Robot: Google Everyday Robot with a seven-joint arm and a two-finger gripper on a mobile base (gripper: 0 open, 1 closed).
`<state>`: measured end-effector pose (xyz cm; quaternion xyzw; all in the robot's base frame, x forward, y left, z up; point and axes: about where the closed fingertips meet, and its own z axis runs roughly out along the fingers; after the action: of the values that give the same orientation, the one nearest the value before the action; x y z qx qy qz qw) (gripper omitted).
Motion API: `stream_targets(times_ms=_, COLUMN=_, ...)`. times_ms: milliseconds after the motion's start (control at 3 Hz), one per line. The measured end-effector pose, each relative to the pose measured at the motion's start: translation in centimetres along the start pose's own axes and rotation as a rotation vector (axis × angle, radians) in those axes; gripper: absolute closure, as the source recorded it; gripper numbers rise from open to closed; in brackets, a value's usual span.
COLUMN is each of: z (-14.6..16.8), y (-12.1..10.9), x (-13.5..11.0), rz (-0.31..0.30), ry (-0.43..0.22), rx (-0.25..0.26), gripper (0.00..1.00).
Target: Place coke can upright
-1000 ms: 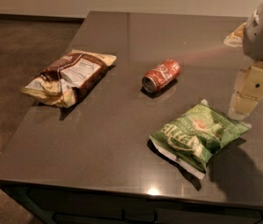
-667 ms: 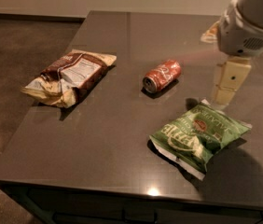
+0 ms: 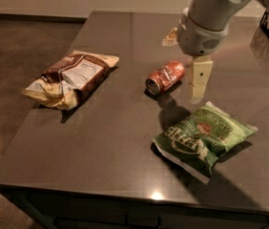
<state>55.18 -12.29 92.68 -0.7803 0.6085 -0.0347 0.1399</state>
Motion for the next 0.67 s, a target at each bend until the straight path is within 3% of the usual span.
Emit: stream_targets(times_ms=667, z=5.8, y=-3.6, x=-2.7, rz=-0.31, ry=0.018, rx=-0.086, gripper=0.0)
